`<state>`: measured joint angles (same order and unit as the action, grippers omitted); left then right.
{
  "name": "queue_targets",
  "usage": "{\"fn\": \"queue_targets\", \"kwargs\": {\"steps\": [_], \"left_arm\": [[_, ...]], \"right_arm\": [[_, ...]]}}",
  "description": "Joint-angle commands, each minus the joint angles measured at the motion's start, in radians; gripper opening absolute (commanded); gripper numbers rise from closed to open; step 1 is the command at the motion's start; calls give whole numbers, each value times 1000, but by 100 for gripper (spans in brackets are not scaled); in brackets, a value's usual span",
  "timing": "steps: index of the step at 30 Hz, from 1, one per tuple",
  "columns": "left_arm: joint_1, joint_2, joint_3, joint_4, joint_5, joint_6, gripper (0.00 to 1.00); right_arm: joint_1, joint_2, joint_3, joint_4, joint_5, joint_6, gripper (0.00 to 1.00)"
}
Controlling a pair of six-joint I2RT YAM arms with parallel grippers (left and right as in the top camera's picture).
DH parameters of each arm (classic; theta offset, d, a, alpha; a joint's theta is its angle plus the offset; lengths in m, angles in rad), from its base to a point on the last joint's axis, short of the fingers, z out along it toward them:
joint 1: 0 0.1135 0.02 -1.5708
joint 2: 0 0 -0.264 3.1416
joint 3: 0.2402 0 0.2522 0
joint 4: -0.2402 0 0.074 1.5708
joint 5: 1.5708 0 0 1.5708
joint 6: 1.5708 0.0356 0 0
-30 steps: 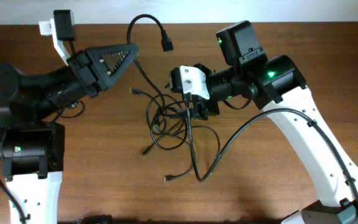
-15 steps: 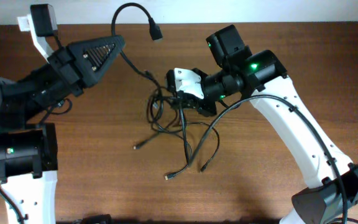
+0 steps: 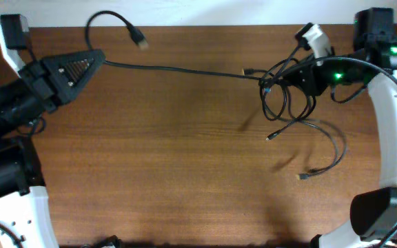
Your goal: Untangle cables
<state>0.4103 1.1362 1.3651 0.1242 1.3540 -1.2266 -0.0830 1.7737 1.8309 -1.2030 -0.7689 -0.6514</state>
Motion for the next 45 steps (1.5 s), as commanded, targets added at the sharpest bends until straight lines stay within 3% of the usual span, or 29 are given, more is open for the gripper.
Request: {"fn": "queue_targets", "kwargs": {"steps": [1, 7, 10, 12, 14, 17, 19, 23, 26, 30, 31, 37, 41, 45], "left_arm": [[173, -14, 24, 25, -90, -54, 0], [316, -1, 24, 25, -112, -65, 0], [324, -1, 24, 25, -111, -65, 1], [323, -1, 24, 25, -98, -64, 32], [323, -1, 24, 25, -79, -64, 52], [323, -1, 24, 25, -36, -60, 59], [293, -1, 24, 25, 13, 14, 64], [126, 3, 23, 15, 65, 235, 63], [14, 34, 23, -121, 84, 459, 56], [-93, 111, 23, -685, -126, 903, 56], [-135, 127, 23, -740, -152, 956, 57], [-388, 165, 23, -797, -413, 982, 57], [-429, 166, 23, -862, -525, 987, 59], [-429, 165, 23, -866, -525, 991, 59]], "right_arm": [[-216, 11, 0, 3, 180, 32, 4], [-396, 11, 0, -14, 179, 32, 4], [-412, 11, 0, -30, 115, 32, 4], [-389, 11, 0, -30, 5, 31, 4], [-323, 11, 0, -29, -99, 28, 4], [-177, 11, 0, -8, -250, 28, 4], [-61, 11, 1, 49, -352, 29, 4], [129, 10, 10, 246, -388, 163, 4], [186, 9, 42, 319, -391, 251, 4], [245, 2, 156, 319, -394, 254, 4], [256, 2, 176, 326, -394, 267, 4], [381, 2, 233, 591, -395, 520, 4], [436, 2, 234, 798, -394, 687, 4], [457, 2, 234, 819, -397, 728, 4]]}}
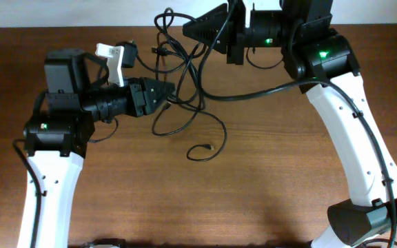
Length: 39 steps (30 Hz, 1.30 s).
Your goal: Untangle cables
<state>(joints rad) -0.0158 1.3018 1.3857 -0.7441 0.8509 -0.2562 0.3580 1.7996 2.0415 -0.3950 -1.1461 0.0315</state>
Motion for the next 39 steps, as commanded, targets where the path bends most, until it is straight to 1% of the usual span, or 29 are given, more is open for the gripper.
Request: {"fn": "queue_targets", "kwargs": {"steps": [1, 3, 4, 5, 7, 8, 9, 11, 12, 13, 14, 18, 19, 20, 21, 26, 27, 29, 30, 31, 32, 33, 34, 35, 36, 37, 39], "left_arm": [[-3, 0, 3, 2, -21, 20, 62], [-3, 0, 3, 1, -17, 20, 62], [-3, 0, 3, 3, 7, 42, 67], [-3, 0, 3, 6, 40, 85, 69], [-25, 0, 3, 6, 85, 232, 70], [-39, 0, 3, 6, 84, 276, 71], [-66, 0, 3, 6, 74, 348, 73], [-82, 0, 3, 6, -14, 360, 73], [-82, 0, 3, 6, -39, 360, 63], [-82, 0, 3, 6, -62, 359, 33], [-82, 0, 3, 7, -77, 359, 0], [-82, 0, 3, 10, -119, 359, 0], [-82, 0, 3, 10, -119, 359, 38], [-82, 0, 3, 10, -118, 359, 71], [-82, 0, 3, 11, -115, 359, 82], [-82, 0, 3, 21, -62, 359, 82], [-82, 0, 3, 21, -62, 359, 81], [-83, 0, 3, 33, -61, 359, 76], [-83, 0, 3, 36, -58, 359, 70], [-83, 0, 3, 36, -58, 359, 49], [-83, 0, 3, 36, -58, 359, 42], [-83, 0, 3, 36, -58, 359, 38], [-83, 0, 3, 36, -58, 359, 38], [-83, 0, 3, 40, -58, 359, 30], [-83, 0, 3, 43, -59, 359, 12], [-83, 0, 3, 44, -59, 359, 0], [-83, 0, 3, 39, -59, 359, 0]], "right_arm": [[22, -24, 23, 10, -3, 45, 4], [21, -24, 23, 11, 34, 45, 4], [21, -24, 23, 11, 49, 45, 4], [22, -24, 23, 11, 59, 45, 4], [23, -24, 23, 11, 67, 45, 4], [23, -24, 23, 11, 67, 45, 4], [23, -24, 23, 11, 66, 56, 4], [23, -24, 23, 13, 66, 82, 4], [23, -24, 23, 15, 66, 92, 4], [23, -24, 23, 15, 64, 111, 4], [23, -24, 23, 15, 56, 113, 4], [23, -24, 23, 15, 28, 113, 4], [23, -24, 23, 15, 28, 113, 4], [23, -24, 23, 15, 28, 113, 4], [23, -24, 23, 18, 28, 113, 4], [23, -24, 23, 42, 36, 114, 4], [23, -24, 23, 44, 35, 138, 4], [43, -24, 23, 45, 36, 142, 4], [58, -24, 23, 45, 36, 142, 4], [75, -24, 23, 45, 54, 142, 4], [81, -24, 23, 45, 61, 142, 4], [87, -24, 23, 45, 63, 142, 4], [88, -24, 23, 45, 62, 142, 4], [92, -24, 23, 45, 63, 142, 4], [93, -24, 23, 45, 63, 142, 4], [92, -24, 23, 44, 82, 142, 4], [79, -24, 23, 40, 131, 142, 4]]}}
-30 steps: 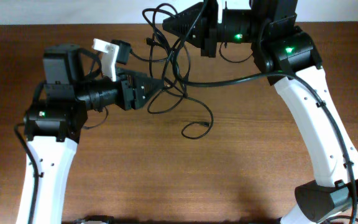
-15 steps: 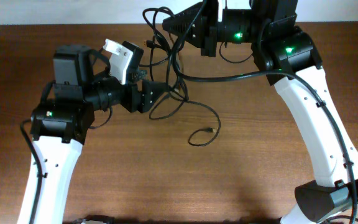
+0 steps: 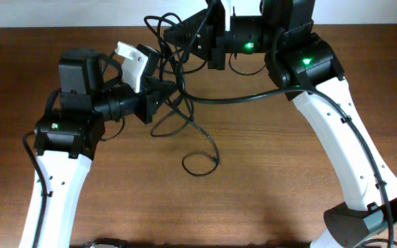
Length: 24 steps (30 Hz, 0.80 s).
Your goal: Untangle cables
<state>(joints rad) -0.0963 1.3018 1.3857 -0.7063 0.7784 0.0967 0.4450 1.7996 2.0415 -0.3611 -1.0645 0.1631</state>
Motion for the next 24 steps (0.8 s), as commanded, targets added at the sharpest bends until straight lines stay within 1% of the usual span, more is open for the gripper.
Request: {"fn": "queue_targets", "kwargs": {"steps": [1, 3, 5, 6, 9, 10, 12, 13, 16, 17, 19, 21, 23, 24], "left_arm": [[-2, 0, 3, -11, 14, 6, 0], [-1, 0, 3, -18, 13, 6, 0], [-1, 0, 3, -21, 14, 6, 0], [-1, 0, 3, -29, 14, 6, 0], [-1, -3, 3, -25, 19, 6, 0], [-1, -12, 3, -19, 19, -6, 0], [-1, -35, 3, -5, 18, -5, 0], [-1, -63, 3, 20, 18, -6, 0], [-1, -142, 3, 90, 13, -6, 0], [5, -179, 3, 108, -31, -38, 0], [27, -233, 3, 113, -123, -74, 0], [92, -344, 3, 115, -293, -87, 0], [136, -411, 3, 115, -431, -119, 0], [161, -452, 3, 116, -533, -124, 0]], "right_arm": [[-26, -24, 23, 6, 61, 10, 4], [-56, -24, 23, -13, 68, 10, 4], [-86, -24, 23, -74, 93, -6, 4], [-114, -24, 23, -165, 130, -50, 4], [-152, -24, 23, -319, 200, -145, 4], [-160, -24, 23, -412, 272, -203, 4], [-163, -24, 23, -523, 367, -285, 4], [-164, -24, 23, -587, 418, -327, 4], [-164, -22, 21, -701, 545, -400, 4], [-165, -19, 21, -727, 606, -399, 4], [-166, -13, 21, -751, 642, -423, 4], [-166, 8, 21, -774, 707, -425, 4], [-166, 26, 21, -784, 739, -426, 4], [-166, 41, 21, -792, 749, -426, 4]]}}
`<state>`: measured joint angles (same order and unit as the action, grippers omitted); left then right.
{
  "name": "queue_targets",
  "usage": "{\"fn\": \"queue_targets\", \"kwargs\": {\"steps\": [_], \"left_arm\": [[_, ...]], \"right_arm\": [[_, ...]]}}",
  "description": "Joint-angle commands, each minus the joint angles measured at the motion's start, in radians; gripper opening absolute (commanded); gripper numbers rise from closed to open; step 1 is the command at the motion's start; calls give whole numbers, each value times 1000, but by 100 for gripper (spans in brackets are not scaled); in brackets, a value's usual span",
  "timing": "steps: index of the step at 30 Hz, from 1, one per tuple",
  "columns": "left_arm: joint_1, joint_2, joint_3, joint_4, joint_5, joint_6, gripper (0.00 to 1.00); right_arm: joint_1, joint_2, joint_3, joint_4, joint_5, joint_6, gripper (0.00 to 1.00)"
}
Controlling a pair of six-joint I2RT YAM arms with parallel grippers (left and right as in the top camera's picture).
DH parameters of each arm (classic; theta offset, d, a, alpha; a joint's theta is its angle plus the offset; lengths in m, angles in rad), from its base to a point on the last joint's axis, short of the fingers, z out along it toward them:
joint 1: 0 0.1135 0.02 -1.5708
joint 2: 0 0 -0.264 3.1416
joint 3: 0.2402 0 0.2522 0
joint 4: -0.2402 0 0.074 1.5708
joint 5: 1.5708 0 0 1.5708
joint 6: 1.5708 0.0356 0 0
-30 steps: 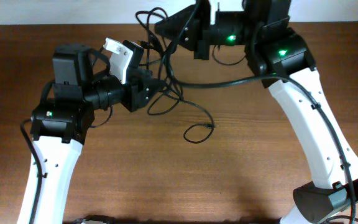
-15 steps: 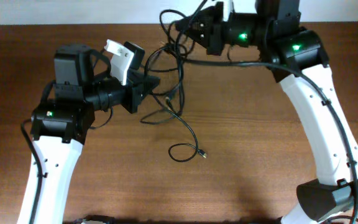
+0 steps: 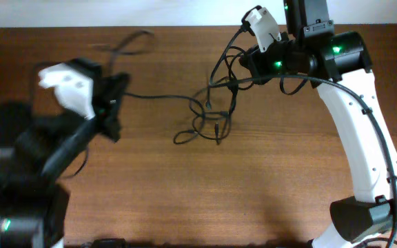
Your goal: Untangle cables
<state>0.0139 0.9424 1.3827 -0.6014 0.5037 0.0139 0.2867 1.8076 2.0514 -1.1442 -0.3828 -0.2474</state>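
Observation:
The black cables (image 3: 209,120) form a loose tangle over the middle of the table, with loops rising to the upper right. My right gripper (image 3: 245,67) is at the back right of centre, shut on strands that hang from it down into the tangle. One strand (image 3: 160,97) runs left from the tangle to my left gripper (image 3: 116,96), which is motion-blurred and appears shut on it. A blurred cable loop (image 3: 131,43) shows near the back edge above the left gripper. The left fingertips themselves are too smeared to make out.
The wooden table (image 3: 253,186) runs to a white wall along the back edge. The left arm's body (image 3: 33,151) covers the left side and the right arm's white links (image 3: 364,138) run down the right side.
The two grippers were close together at the back centre with the bundle between them. Now the left is far to the left, the right further right, and the tangle is stretched out between them.
First the left gripper held one long strand at the far left while the right held the knot at the far right. Then both grippers stood together at the back centre with loops hanging down. Now they are apart again with a smaller tangle mid-table.

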Motion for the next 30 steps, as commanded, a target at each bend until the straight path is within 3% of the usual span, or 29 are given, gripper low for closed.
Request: {"fn": "queue_targets", "kwargs": {"steps": [1, 6, 11, 15, 18, 20, 21, 24, 26, 27, 28, 30], "left_arm": [[69, -123, 6, 11, -342, -41, 0], [88, -179, 6, 61, -805, -40, 0], [88, -179, 6, 98, -881, -40, 0], [88, -179, 6, 182, -1040, -40, 0], [88, -176, 6, 170, -944, -41, 0], [88, -165, 6, 170, -778, -45, 0], [88, -150, 6, 165, -687, -49, 0], [87, -122, 6, 116, -626, -106, 0], [87, -112, 6, 90, -521, -119, 0], [87, -110, 6, 89, -458, -119, 0], [87, -111, 6, 89, -426, -119, 0], [87, -111, 6, 84, -383, -119, 0]], "right_arm": [[-8, 47, 11, -12, 72, -18, 4], [-73, 100, 8, -65, 85, -30, 4], [-179, 112, 6, -102, 81, -37, 4], [-269, 112, 6, -109, 103, -37, 4], [-277, 112, 6, -126, 60, -74, 4], [-249, 112, 7, -107, -139, -201, 4], [-218, 112, 7, -59, -229, -213, 4], [-143, 112, 7, 25, -376, -295, 4], [-83, 112, 7, 93, -396, -307, 4], [-59, 112, 7, 124, -385, -306, 20], [-40, 112, 7, 131, -367, -305, 91], [-30, 112, 7, 91, -370, -294, 99]]}}
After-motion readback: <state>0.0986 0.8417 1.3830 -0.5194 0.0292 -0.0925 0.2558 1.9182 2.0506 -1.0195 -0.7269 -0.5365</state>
